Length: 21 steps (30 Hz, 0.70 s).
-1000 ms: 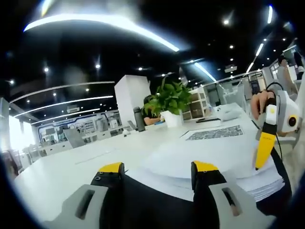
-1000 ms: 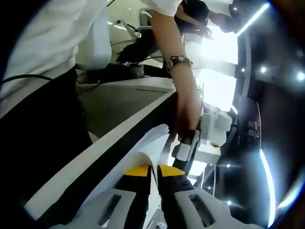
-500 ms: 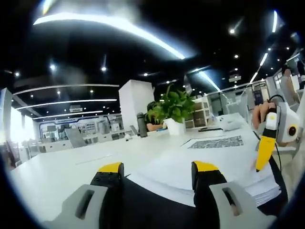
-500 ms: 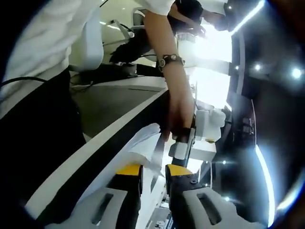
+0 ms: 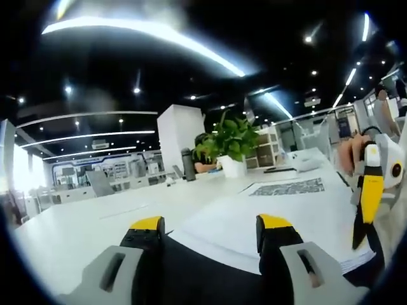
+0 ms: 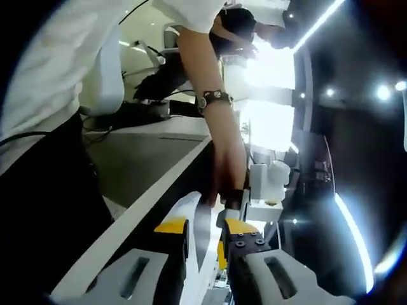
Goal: Flip through the bound document one page at a time
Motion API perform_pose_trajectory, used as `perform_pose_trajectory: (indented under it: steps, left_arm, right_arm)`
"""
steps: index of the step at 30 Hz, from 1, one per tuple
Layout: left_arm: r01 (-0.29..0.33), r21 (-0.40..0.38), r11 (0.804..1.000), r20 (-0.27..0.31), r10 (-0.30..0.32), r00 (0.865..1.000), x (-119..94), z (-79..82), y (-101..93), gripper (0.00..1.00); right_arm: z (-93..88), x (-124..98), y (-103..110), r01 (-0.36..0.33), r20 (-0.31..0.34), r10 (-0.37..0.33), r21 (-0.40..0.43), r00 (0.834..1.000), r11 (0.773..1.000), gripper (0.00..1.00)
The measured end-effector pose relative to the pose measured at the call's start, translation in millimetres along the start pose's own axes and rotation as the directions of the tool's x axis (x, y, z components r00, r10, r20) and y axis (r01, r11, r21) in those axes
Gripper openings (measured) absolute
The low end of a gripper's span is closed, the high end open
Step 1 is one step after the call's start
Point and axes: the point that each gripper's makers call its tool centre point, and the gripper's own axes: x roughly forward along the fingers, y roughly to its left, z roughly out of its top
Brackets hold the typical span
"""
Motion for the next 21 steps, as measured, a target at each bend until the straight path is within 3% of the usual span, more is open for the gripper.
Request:
perform_pose_trajectory:
  steps: [12,15,21]
  left_arm:
    - [0.003,0.002,1.000,-0.001,-0.003,1.000,-0.9,-0.6,-4.7,0.59]
    - [-0.001,0.024,1.000,-0.023,0.001,1.000,-0.5,-4.6,-5.9,0.58]
    - [0.000,0.030,1.000,-0.029,0.001,1.000,-0.4,-5.0,-4.5,0.58]
  right_arm:
    - [4.3,1.0,-0.5,0.001,0.050,-0.004,0.069,0.999,0.998,0.23]
    - [4.4,0.7,-0.6,0.010,0.058,-0.014,0.079,0.998,0.997,0.23]
    - [9.3,2.1,-0.9,0.013,0.066,-0.017,0.061,0.998,0.998,0.23]
